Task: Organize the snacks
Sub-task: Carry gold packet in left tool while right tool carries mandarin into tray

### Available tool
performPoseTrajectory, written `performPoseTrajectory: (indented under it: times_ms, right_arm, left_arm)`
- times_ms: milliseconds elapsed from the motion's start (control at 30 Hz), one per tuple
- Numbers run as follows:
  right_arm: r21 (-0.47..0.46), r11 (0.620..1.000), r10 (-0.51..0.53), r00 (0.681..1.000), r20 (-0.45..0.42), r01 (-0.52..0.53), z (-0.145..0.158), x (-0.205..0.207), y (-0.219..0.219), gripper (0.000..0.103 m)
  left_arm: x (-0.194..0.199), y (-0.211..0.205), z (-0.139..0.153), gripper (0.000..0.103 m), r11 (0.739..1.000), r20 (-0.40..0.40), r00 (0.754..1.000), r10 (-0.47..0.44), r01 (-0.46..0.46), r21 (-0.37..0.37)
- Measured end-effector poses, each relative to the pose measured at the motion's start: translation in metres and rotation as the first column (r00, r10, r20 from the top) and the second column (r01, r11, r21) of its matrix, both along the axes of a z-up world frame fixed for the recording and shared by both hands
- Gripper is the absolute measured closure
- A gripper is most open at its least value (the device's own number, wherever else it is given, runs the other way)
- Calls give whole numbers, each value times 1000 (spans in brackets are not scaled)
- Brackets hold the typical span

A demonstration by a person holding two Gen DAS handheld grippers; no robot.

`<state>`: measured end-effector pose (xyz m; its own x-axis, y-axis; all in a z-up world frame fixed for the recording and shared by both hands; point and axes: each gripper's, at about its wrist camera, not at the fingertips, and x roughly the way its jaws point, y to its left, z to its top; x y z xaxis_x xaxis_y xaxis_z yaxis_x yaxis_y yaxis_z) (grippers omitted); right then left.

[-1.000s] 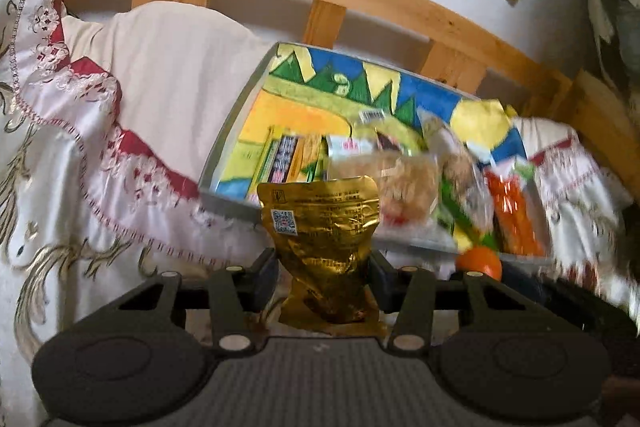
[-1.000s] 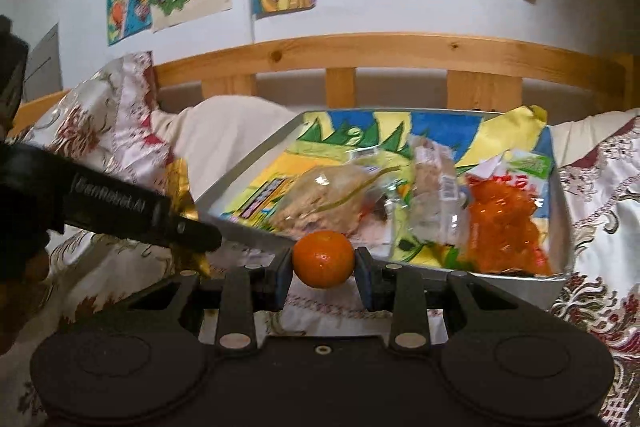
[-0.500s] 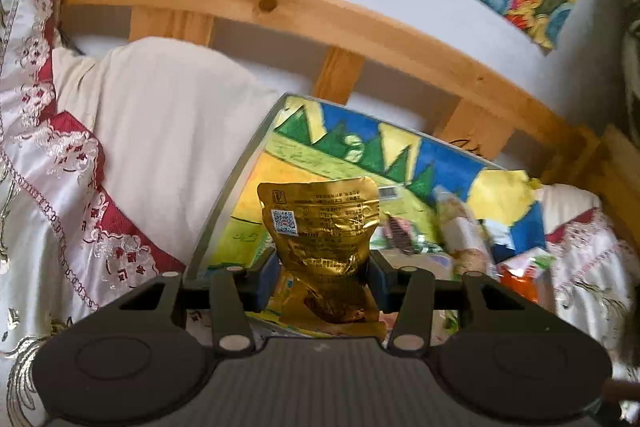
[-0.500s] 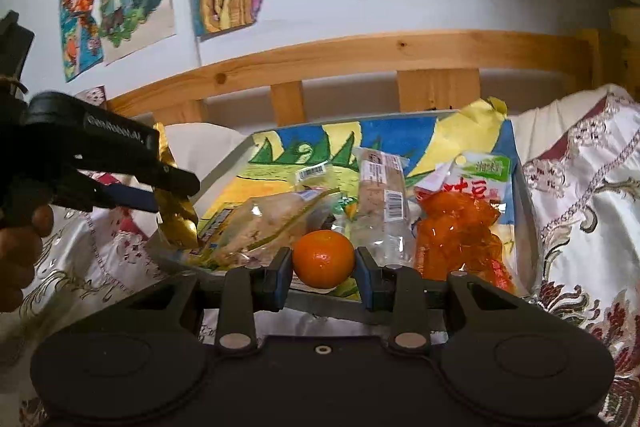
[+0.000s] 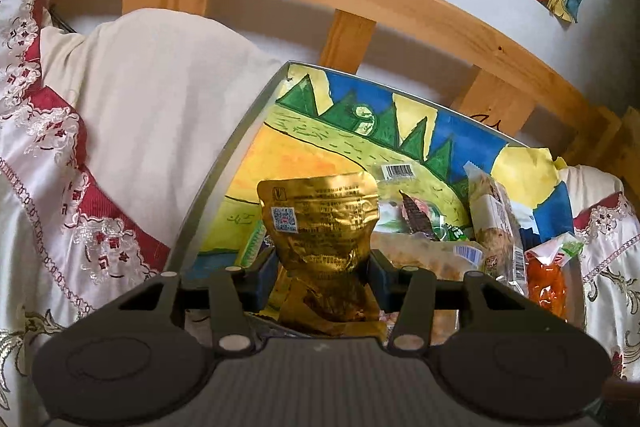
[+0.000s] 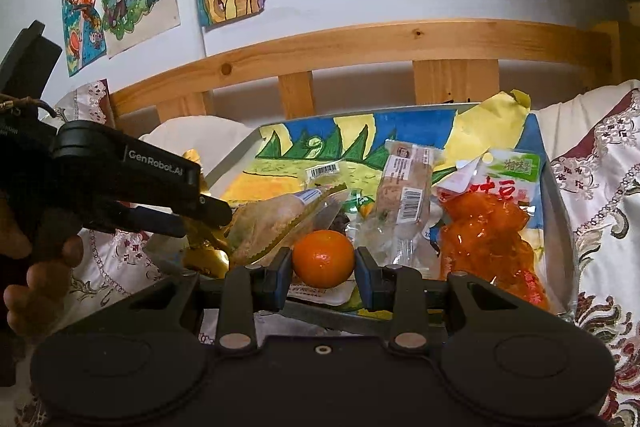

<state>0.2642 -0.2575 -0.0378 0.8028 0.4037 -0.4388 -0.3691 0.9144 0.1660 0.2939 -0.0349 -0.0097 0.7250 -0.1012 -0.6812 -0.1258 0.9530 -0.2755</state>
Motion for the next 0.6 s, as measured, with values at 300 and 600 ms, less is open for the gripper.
performPoseTrajectory:
  times_ms: [300, 600]
  right_arm:
    - [-25, 1000, 3, 1000, -12, -3, -3, 1, 3, 66]
    - [-31, 1000, -4, 1000, -14, 4, -5, 1, 3, 60]
  left_arm:
    - [-3, -4, 0, 44, 999, 11, 1000, -10, 10, 39]
    - [-3, -2, -1, 23, 999, 11, 1000, 1, -2, 41]
